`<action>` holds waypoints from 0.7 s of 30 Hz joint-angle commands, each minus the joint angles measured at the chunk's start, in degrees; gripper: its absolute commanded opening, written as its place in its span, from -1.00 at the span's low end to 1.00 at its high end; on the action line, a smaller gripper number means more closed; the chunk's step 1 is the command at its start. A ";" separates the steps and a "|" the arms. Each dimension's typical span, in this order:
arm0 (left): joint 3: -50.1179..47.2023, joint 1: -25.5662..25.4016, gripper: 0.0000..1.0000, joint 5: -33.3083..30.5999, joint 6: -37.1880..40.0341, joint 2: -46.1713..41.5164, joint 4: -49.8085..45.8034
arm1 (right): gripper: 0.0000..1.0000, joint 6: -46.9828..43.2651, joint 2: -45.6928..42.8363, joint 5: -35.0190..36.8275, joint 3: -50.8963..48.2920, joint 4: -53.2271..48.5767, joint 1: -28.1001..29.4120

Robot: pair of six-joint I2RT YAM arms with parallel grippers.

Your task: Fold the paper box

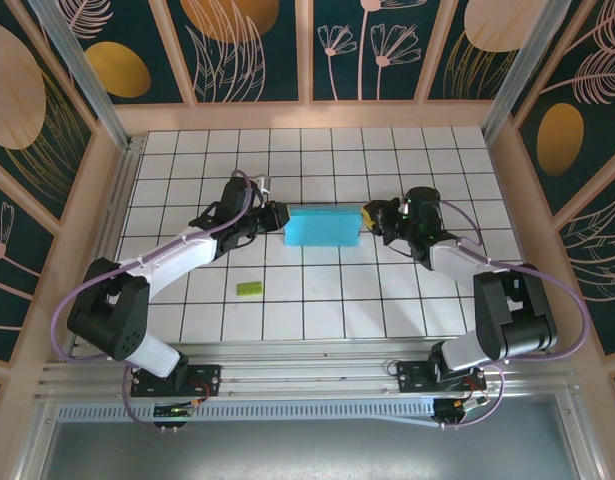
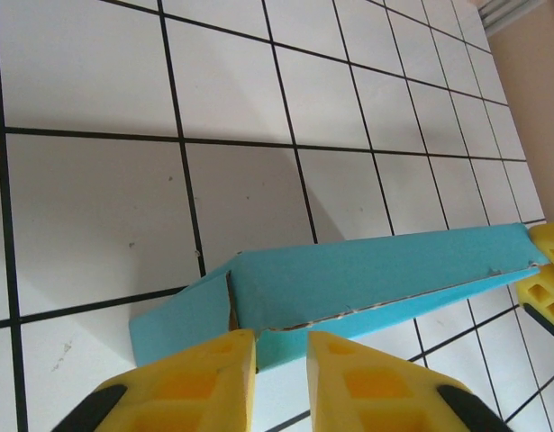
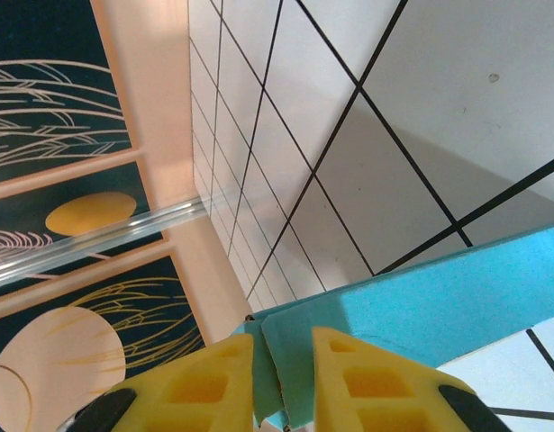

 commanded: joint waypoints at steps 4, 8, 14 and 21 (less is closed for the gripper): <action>-2.10 -0.47 -0.49 1.17 -2.47 -4.97 1.67 | -0.69 -0.96 3.55 -1.28 -2.25 -5.80 1.54; -2.60 -0.48 -0.16 -1.69 -4.61 -7.71 1.54 | -0.69 -1.45 3.98 -1.13 -1.76 -6.22 1.49; -1.92 -0.48 0.34 -10.65 -8.80 -9.83 -2.21 | -0.69 -2.48 4.06 -1.09 -1.52 -6.94 1.55; 0.65 -0.34 0.37 -10.53 -10.83 -4.45 -5.41 | -0.69 -3.37 3.91 -1.19 -0.88 -7.51 1.65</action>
